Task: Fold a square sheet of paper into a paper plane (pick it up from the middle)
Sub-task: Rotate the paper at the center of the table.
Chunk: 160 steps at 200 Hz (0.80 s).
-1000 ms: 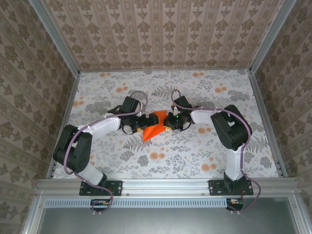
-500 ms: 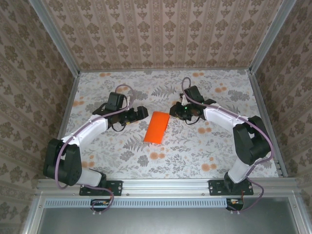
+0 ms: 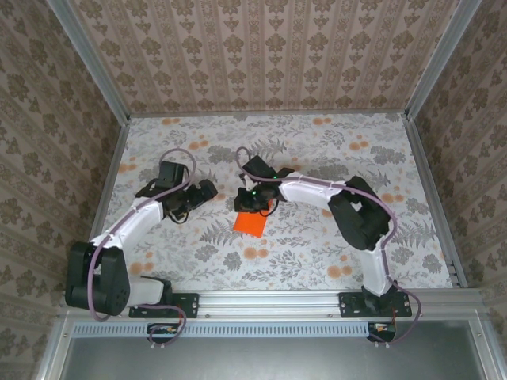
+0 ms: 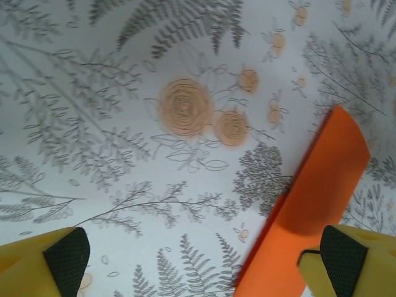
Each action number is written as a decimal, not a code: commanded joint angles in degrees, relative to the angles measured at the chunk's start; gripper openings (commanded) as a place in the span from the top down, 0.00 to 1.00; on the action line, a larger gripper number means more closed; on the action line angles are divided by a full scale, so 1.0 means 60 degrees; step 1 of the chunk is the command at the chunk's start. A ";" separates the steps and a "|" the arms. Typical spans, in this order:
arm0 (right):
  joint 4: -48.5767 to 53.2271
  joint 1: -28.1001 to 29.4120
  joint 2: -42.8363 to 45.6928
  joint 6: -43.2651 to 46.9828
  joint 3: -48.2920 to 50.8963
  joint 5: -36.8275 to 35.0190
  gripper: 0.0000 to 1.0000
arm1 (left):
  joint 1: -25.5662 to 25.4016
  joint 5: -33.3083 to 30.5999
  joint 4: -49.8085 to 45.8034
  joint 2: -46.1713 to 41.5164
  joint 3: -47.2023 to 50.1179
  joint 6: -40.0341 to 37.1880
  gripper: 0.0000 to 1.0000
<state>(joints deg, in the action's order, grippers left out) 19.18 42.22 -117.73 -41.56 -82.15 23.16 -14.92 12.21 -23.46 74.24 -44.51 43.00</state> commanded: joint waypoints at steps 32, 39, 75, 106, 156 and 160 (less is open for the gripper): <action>0.0823 0.0171 -0.0826 0.0197 -0.0478 0.0247 0.88 | 0.0150 0.0111 -0.0052 -0.0091 0.0276 0.0362 0.00; 0.0933 0.0170 -0.0822 0.0412 -0.0406 0.0202 0.89 | 0.0144 0.0165 -0.0009 -0.0069 0.0296 0.0362 0.00; 0.1514 0.0103 -0.0676 0.2015 0.0227 -0.0164 0.88 | 0.0146 0.0390 0.0080 0.0074 0.0264 0.0262 0.00; 0.1849 0.0025 -0.0263 0.3876 0.0892 -0.0110 0.88 | 0.0143 0.0640 0.0267 0.0108 0.0303 0.0182 0.00; 0.1658 -0.0278 0.1520 0.4416 0.1629 0.0667 0.82 | -0.0070 0.1326 0.0930 0.0267 0.0304 0.0160 0.02; 0.1514 -0.0308 0.1740 0.4173 0.1682 0.0697 0.80 | -0.0120 0.1417 0.1016 0.0306 0.0280 0.0164 0.02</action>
<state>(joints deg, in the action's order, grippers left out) 27.57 41.39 -114.50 -16.99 -73.97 25.45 -14.61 16.97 -20.69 74.65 -43.11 44.01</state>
